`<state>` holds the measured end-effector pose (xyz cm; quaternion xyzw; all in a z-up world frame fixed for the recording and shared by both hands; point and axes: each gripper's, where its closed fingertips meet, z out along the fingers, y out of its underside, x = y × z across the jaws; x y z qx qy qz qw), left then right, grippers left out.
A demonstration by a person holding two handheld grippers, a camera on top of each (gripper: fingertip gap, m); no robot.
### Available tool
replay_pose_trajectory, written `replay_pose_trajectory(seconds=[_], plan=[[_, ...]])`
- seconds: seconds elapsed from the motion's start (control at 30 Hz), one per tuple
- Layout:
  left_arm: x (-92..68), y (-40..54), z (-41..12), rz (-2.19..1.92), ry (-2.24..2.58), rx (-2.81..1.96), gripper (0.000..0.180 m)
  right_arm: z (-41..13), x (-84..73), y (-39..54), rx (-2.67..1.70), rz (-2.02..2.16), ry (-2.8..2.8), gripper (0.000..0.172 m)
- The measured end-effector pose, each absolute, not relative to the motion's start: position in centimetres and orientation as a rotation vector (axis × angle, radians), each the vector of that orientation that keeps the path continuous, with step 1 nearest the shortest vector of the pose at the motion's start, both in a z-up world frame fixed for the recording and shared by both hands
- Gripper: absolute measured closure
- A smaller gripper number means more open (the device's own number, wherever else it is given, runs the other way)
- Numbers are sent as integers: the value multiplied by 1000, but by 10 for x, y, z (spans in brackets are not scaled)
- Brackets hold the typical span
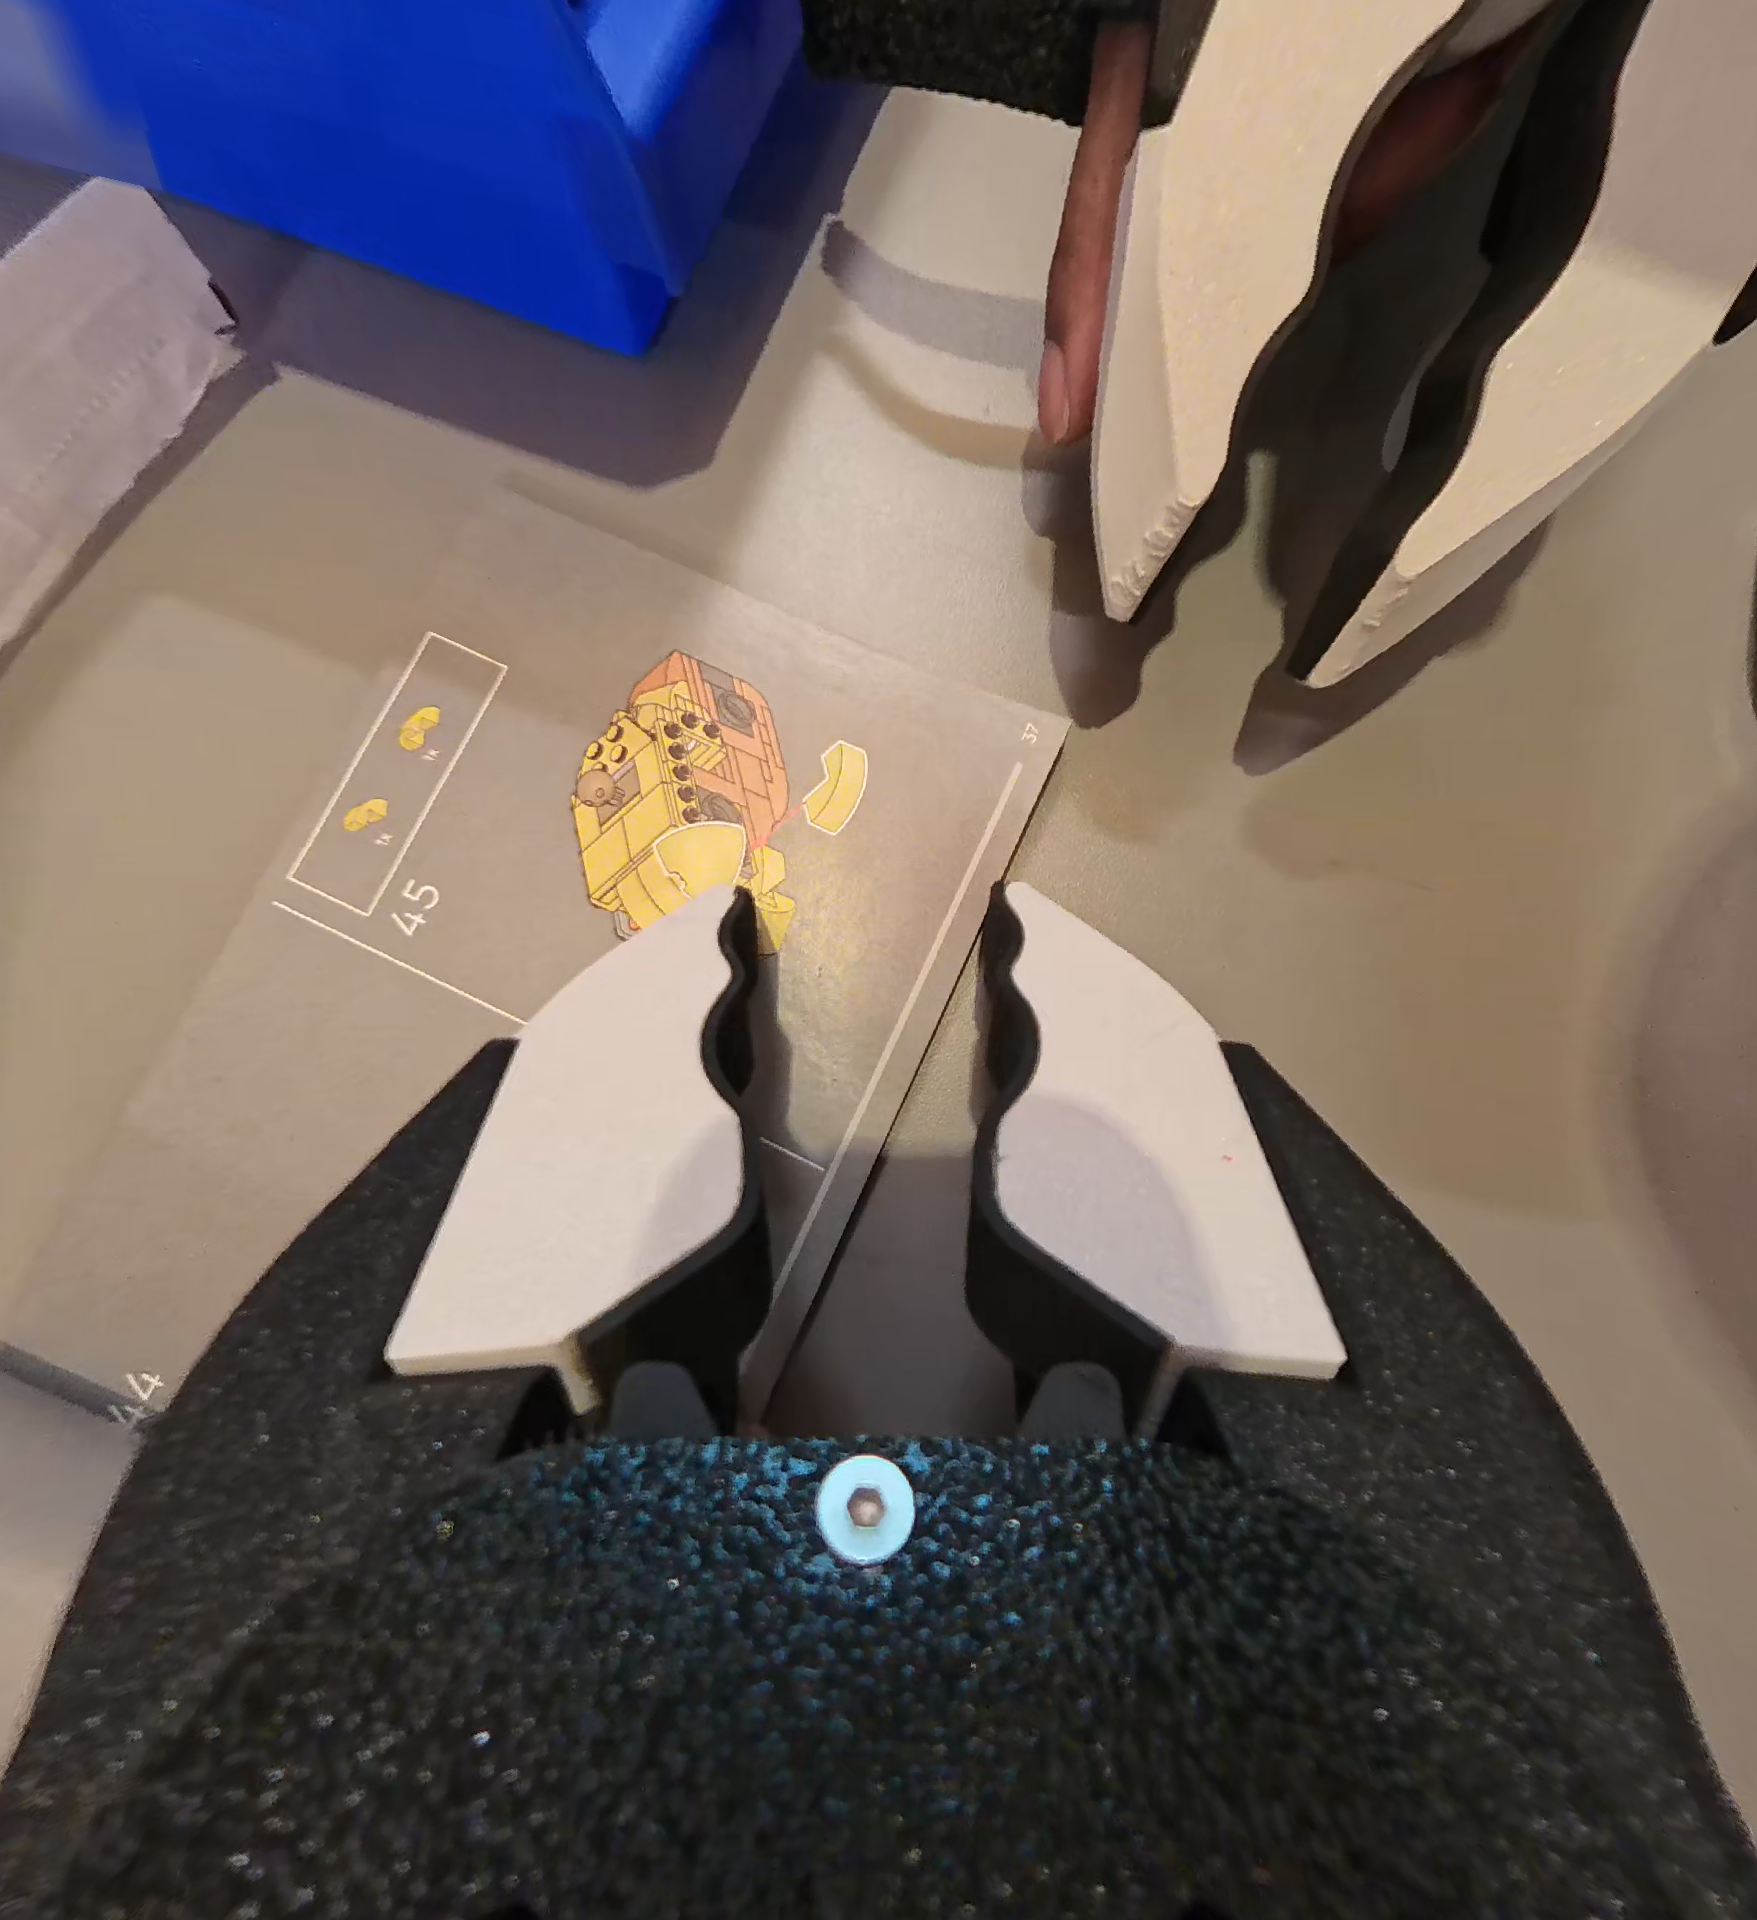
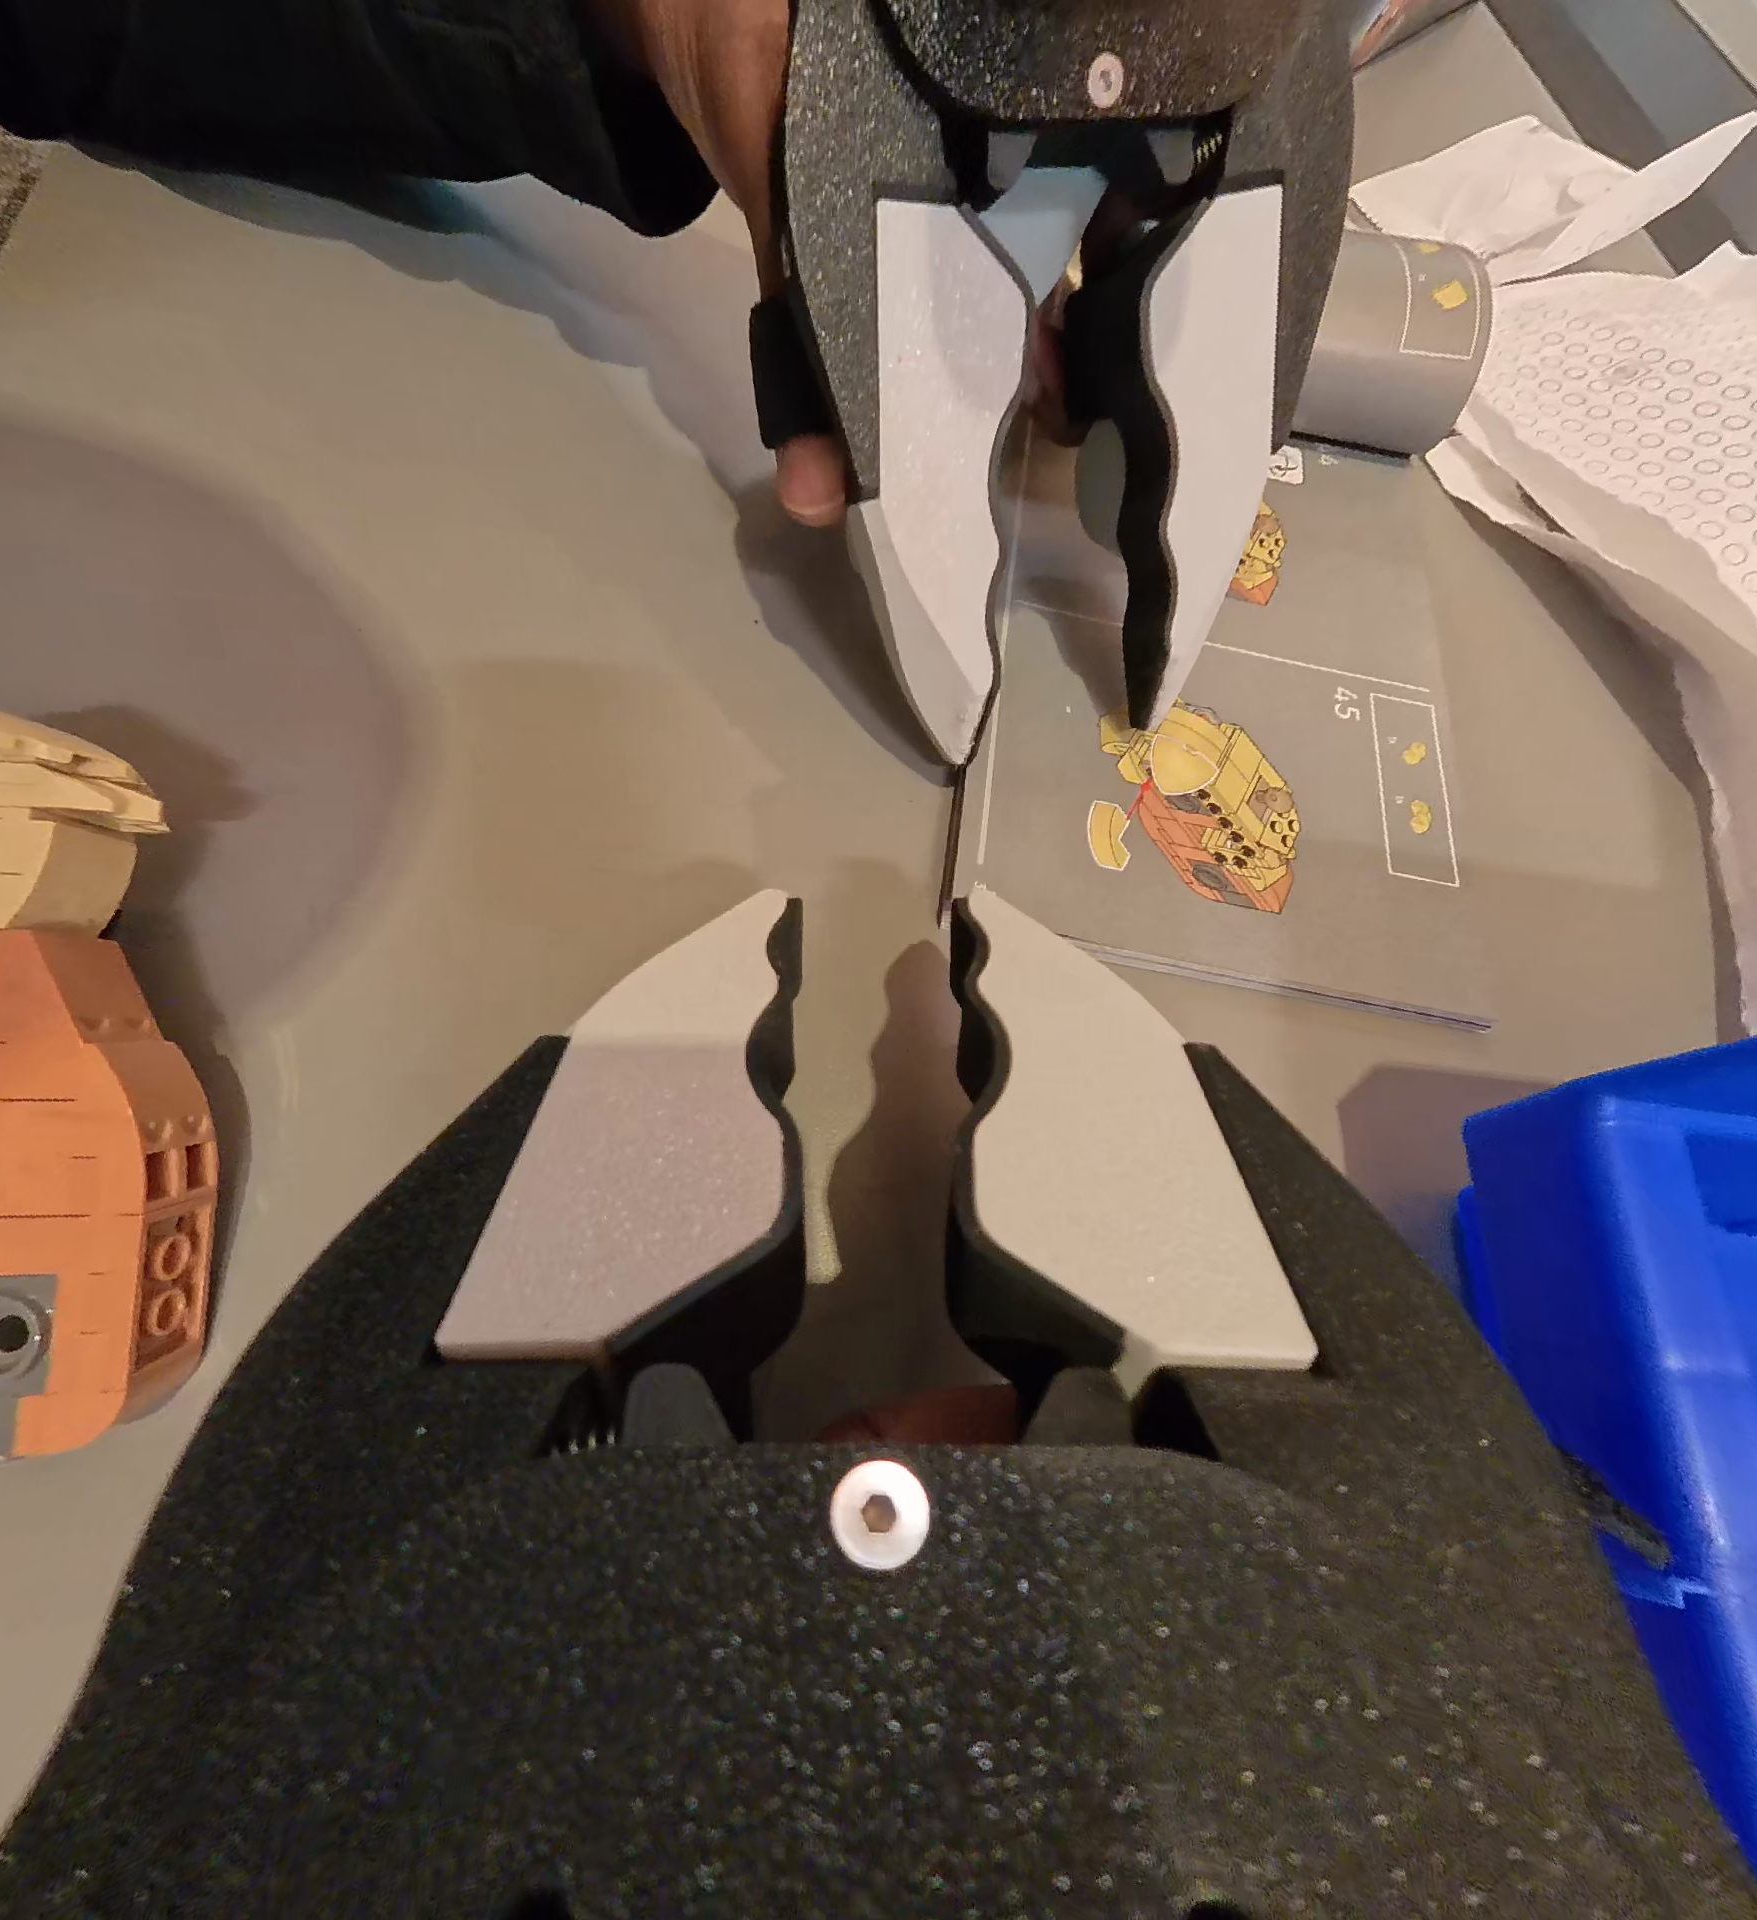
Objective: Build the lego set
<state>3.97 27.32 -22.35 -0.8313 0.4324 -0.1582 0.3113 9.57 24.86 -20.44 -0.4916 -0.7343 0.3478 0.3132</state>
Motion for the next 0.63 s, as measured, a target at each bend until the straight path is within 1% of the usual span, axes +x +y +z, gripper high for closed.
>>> replay_pose_trajectory(seconds=[0.63], plan=[[38, 274, -221, -491, 1080, -2207, 139, -210, 95, 248, -1305, 879, -1952, 145]])
